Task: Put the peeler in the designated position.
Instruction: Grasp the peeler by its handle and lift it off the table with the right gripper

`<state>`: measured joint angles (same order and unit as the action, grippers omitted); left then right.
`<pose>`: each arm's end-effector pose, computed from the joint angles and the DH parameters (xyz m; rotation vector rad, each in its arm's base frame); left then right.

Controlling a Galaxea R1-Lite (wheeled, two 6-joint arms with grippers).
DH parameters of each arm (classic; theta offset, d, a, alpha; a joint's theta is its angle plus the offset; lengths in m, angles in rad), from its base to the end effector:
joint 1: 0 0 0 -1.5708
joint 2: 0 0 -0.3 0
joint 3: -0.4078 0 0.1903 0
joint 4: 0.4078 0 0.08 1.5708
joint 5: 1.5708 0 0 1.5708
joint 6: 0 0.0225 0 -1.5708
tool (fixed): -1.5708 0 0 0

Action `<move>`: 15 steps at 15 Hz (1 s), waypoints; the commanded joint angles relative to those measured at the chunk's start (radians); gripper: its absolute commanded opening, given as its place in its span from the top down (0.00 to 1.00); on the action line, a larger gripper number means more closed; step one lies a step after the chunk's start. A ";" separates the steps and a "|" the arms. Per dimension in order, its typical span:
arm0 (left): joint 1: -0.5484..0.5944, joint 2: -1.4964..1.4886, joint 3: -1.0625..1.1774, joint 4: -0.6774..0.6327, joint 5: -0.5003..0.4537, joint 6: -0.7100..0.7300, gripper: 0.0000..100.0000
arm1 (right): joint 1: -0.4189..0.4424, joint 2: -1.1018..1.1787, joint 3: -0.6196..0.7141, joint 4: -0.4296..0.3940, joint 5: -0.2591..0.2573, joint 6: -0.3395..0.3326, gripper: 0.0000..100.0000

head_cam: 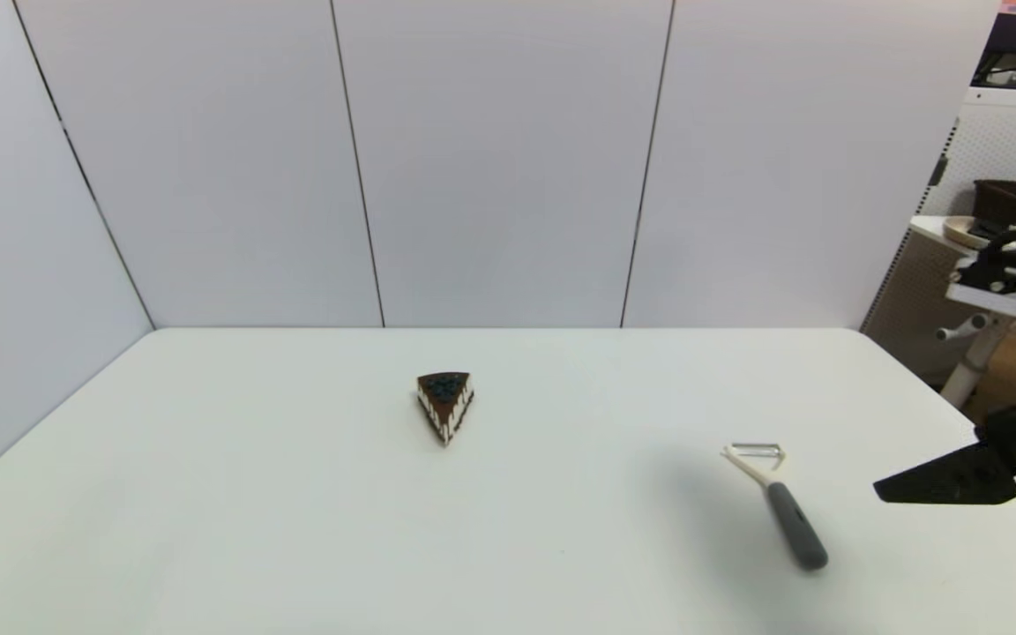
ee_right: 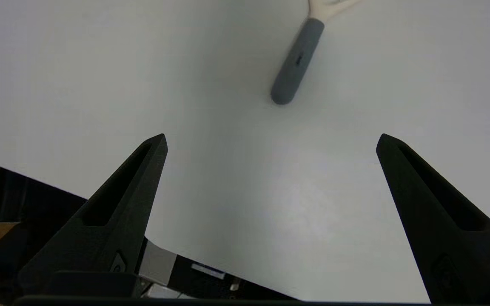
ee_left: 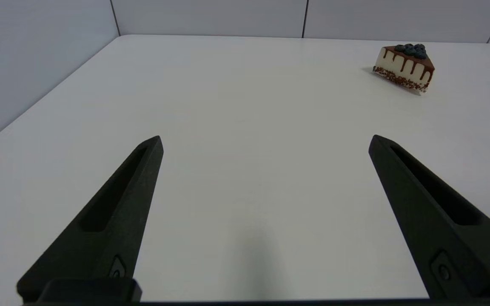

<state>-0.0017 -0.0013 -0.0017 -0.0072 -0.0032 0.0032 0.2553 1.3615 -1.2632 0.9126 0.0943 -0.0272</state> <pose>-0.0230 0.0000 0.0767 0.0032 -0.0102 -0.0049 0.1672 0.0458 0.2647 -0.1063 1.0082 0.3330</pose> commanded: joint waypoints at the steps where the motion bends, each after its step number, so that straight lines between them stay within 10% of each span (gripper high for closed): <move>1: 0.002 0.001 0.000 -0.002 0.000 0.000 0.00 | 0.019 0.108 0.045 0.005 -0.036 0.092 0.00; 15: 0.002 0.001 0.000 -0.002 0.000 0.000 0.00 | 0.073 0.450 0.028 -0.075 -0.174 0.331 0.00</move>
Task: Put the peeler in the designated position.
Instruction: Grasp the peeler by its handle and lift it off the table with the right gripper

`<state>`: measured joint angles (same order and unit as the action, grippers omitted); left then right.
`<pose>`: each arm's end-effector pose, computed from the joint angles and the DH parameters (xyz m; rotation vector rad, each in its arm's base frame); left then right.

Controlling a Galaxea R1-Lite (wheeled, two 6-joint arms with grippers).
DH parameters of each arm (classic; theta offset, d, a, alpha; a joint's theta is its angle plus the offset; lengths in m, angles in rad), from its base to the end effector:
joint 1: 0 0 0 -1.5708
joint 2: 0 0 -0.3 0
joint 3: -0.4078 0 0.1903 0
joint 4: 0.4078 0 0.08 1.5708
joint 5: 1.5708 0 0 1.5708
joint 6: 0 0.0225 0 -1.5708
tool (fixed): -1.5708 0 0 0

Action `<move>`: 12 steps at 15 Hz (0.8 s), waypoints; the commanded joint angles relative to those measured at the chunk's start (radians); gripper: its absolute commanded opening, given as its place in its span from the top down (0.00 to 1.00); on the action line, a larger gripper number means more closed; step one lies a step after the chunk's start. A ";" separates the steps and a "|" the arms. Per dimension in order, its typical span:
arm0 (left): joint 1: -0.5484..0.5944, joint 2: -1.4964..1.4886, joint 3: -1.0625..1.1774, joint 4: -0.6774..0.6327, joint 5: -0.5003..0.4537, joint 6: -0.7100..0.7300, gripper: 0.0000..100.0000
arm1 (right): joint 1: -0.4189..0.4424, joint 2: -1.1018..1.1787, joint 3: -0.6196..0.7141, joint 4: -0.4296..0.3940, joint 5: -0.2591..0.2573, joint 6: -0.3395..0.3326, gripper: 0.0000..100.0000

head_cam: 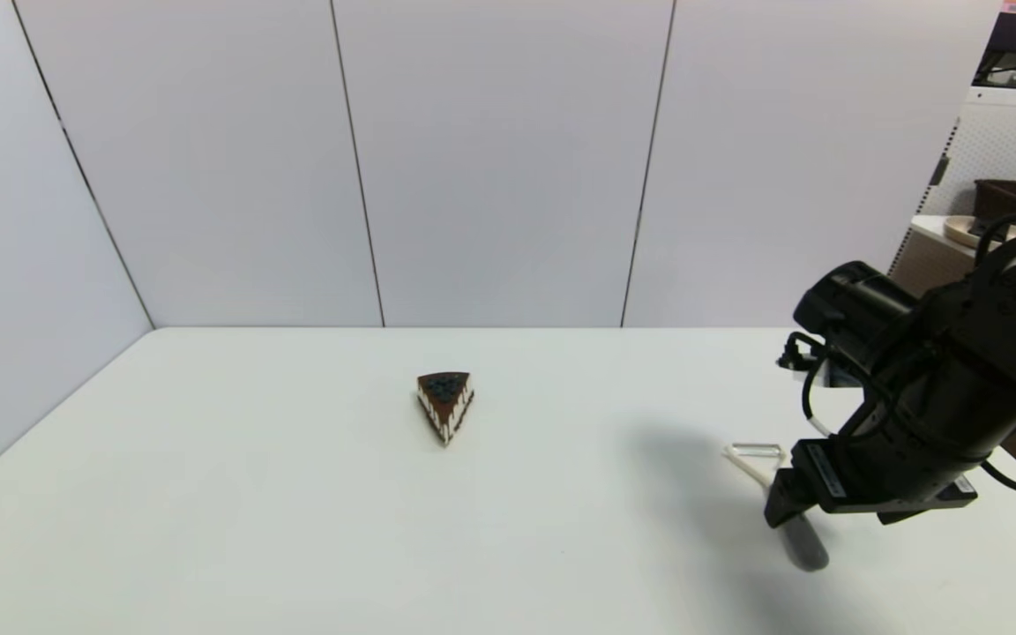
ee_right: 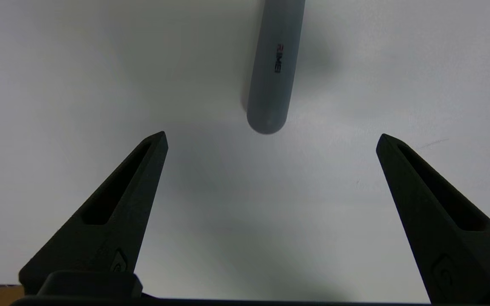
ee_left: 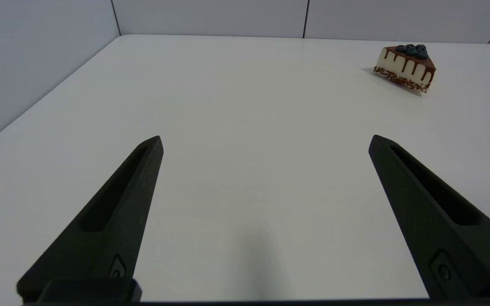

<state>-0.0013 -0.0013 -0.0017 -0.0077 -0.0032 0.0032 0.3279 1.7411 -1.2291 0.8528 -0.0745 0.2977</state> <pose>-0.0230 0.0000 0.0767 0.0032 -0.0107 -0.0045 0.2477 0.0825 0.1756 -0.0226 1.3520 0.0115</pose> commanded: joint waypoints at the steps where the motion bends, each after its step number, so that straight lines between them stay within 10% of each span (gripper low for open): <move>1: 0.000 0.001 0.000 0.002 0.000 0.000 0.00 | 0.000 0.084 -0.012 -0.015 -0.005 0.006 0.00; 12: 0.000 0.001 0.000 -0.002 0.000 0.000 0.00 | -0.001 0.161 -0.046 -0.017 -0.005 0.011 0.00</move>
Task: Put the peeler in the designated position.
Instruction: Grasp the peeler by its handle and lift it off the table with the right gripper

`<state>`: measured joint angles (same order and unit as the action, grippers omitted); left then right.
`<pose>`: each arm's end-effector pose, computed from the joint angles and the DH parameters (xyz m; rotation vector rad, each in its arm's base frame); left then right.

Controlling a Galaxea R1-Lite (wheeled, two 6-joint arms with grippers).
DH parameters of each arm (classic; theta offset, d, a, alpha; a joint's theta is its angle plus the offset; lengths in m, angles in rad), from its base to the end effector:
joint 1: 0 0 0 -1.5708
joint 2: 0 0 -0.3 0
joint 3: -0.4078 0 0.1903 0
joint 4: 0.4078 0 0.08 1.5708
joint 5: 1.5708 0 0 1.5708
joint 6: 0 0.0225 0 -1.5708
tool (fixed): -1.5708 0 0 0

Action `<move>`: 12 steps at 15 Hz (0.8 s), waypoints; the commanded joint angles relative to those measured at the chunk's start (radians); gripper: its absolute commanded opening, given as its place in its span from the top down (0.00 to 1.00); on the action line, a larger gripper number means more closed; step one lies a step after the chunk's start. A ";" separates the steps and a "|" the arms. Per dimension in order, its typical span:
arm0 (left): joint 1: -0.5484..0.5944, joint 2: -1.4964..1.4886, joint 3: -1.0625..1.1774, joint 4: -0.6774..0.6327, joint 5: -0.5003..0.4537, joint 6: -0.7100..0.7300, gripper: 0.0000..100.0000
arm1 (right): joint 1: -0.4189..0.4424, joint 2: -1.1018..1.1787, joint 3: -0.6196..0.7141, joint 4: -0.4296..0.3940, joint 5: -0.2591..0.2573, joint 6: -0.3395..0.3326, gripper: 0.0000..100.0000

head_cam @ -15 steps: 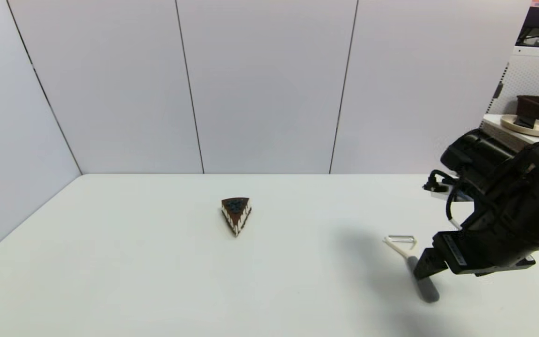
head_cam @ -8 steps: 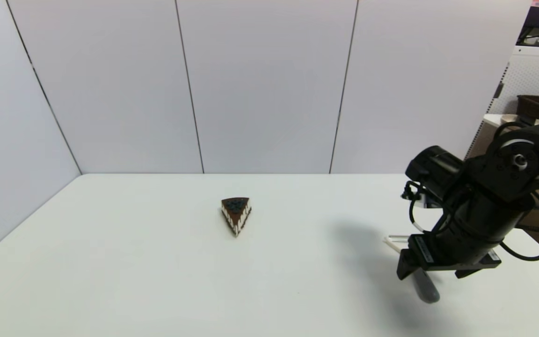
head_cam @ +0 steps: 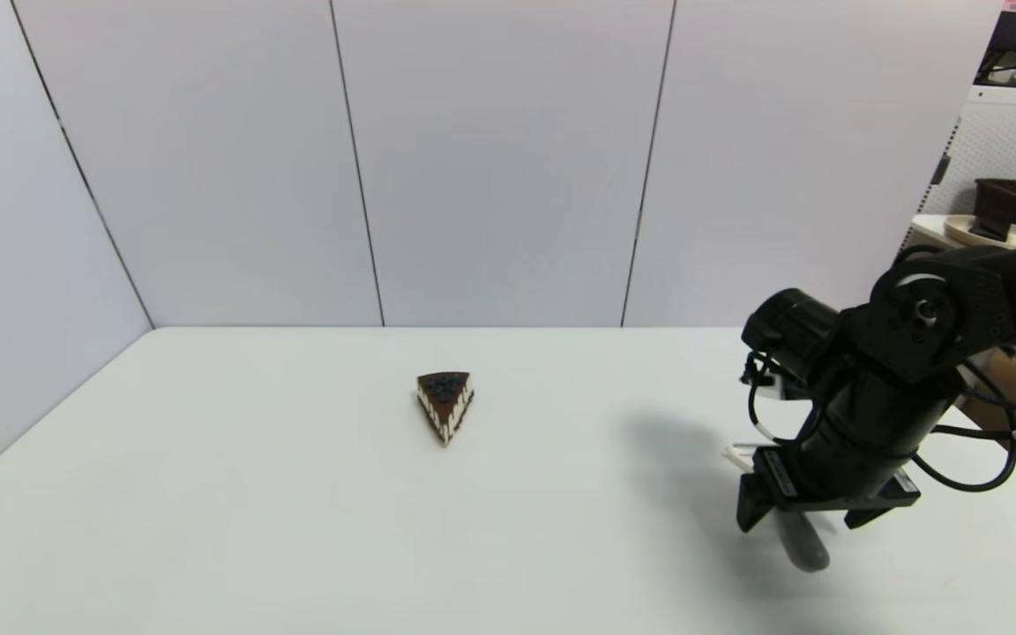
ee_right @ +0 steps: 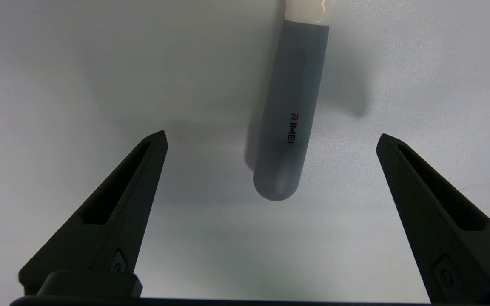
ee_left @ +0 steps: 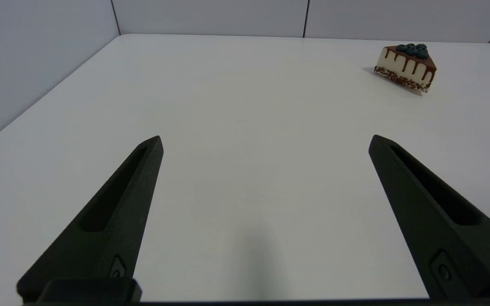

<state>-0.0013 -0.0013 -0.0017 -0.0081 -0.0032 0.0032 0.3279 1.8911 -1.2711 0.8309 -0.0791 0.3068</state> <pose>-0.0230 0.0000 0.0767 0.0032 -0.0111 -0.0045 0.2777 0.0926 0.1430 -0.0416 1.4321 -0.0165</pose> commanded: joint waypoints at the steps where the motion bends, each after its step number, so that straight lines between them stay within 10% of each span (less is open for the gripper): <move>1: 0.001 0.001 0.000 -0.001 0.000 0.000 0.00 | -0.001 0.014 -0.005 0.005 -0.001 0.002 0.00; 5: 0.001 0.001 0.000 -0.001 0.000 0.000 0.00 | -0.009 0.026 -0.005 -0.010 -0.001 0.002 0.00; 6: 0.001 0.001 0.000 -0.001 0.000 0.000 0.00 | -0.010 0.031 -0.005 -0.015 -0.001 0.002 1.00; 12: 0.000 0.001 0.000 0.002 0.000 0.000 0.00 | -0.012 0.056 -0.005 -0.012 -0.001 0.005 1.00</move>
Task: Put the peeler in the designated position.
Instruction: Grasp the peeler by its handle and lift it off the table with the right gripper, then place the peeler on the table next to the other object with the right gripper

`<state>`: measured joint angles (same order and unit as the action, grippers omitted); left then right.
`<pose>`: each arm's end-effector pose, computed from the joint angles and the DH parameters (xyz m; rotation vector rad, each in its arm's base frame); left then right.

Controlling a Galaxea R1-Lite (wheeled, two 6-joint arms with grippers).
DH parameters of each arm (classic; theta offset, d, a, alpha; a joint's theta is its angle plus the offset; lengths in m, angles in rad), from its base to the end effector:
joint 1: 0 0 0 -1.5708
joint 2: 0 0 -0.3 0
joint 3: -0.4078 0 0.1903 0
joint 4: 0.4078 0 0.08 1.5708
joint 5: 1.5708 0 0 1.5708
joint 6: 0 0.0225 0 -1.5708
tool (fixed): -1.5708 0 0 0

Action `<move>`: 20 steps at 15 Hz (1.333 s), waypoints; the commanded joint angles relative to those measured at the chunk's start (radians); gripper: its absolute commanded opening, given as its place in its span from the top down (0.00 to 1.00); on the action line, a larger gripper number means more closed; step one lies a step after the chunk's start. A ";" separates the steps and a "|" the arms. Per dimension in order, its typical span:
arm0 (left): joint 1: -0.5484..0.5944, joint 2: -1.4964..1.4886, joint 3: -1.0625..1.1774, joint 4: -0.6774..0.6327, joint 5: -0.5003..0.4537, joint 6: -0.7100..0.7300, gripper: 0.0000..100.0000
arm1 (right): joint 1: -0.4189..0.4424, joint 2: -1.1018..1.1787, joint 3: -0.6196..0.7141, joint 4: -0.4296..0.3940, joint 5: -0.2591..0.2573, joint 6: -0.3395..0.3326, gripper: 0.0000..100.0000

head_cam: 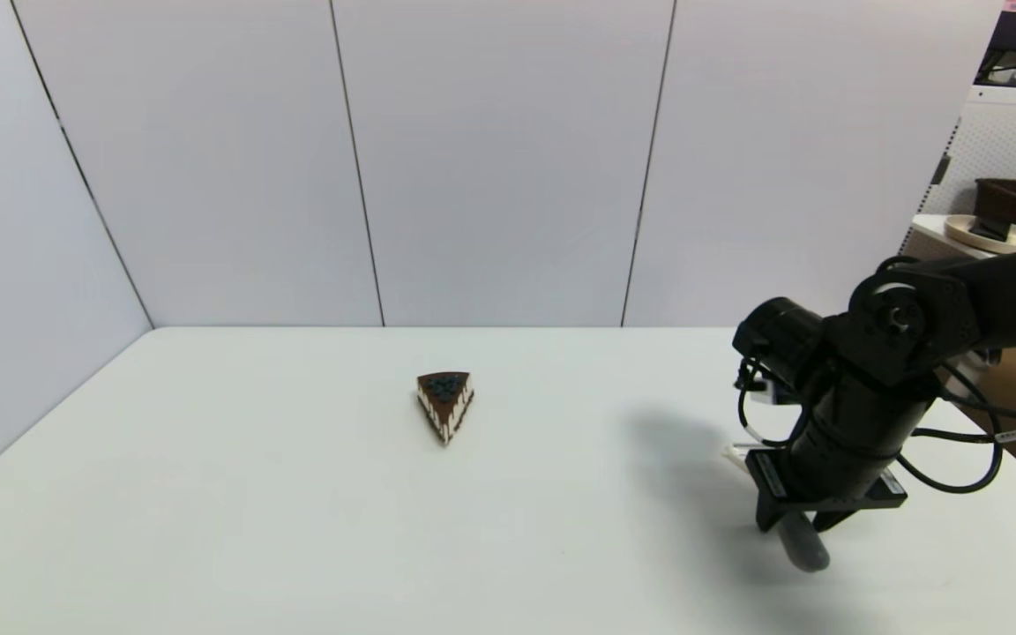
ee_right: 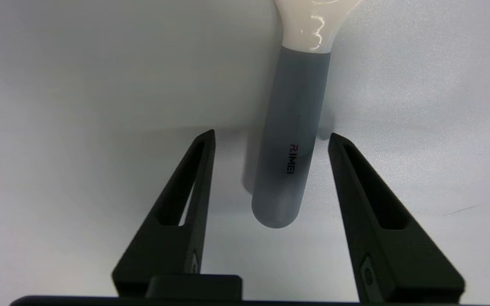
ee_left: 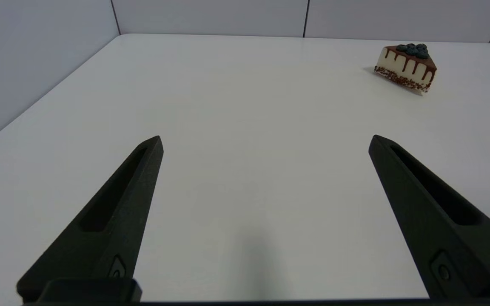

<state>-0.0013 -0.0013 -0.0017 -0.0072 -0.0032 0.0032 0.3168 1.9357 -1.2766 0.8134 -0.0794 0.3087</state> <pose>-0.0230 0.0000 0.0767 0.0032 -0.0102 -0.0045 0.2870 0.0922 0.1310 -0.0382 1.4526 -0.0318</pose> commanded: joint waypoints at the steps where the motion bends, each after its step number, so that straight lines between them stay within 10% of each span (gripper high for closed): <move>1: 0.000 0.001 0.000 -0.002 0.000 0.000 0.00 | -0.001 0.014 0.000 0.006 0.000 0.003 1.00; 10: 0.000 0.001 0.000 0.001 0.000 0.000 0.00 | -0.022 -0.046 -0.133 -0.022 -0.025 -0.065 1.00; 15: 0.000 0.001 0.000 -0.002 0.000 0.000 0.00 | 0.011 -0.075 -0.181 -0.373 0.003 -0.424 1.00; 20: 0.000 0.001 0.000 0.001 0.000 0.000 0.00 | 0.048 -0.075 -0.198 -0.689 0.251 -0.835 1.00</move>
<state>-0.0013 -0.0013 -0.0017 -0.0070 -0.0032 0.0032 0.3487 1.8640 -1.4662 0.2217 0.1057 -0.3794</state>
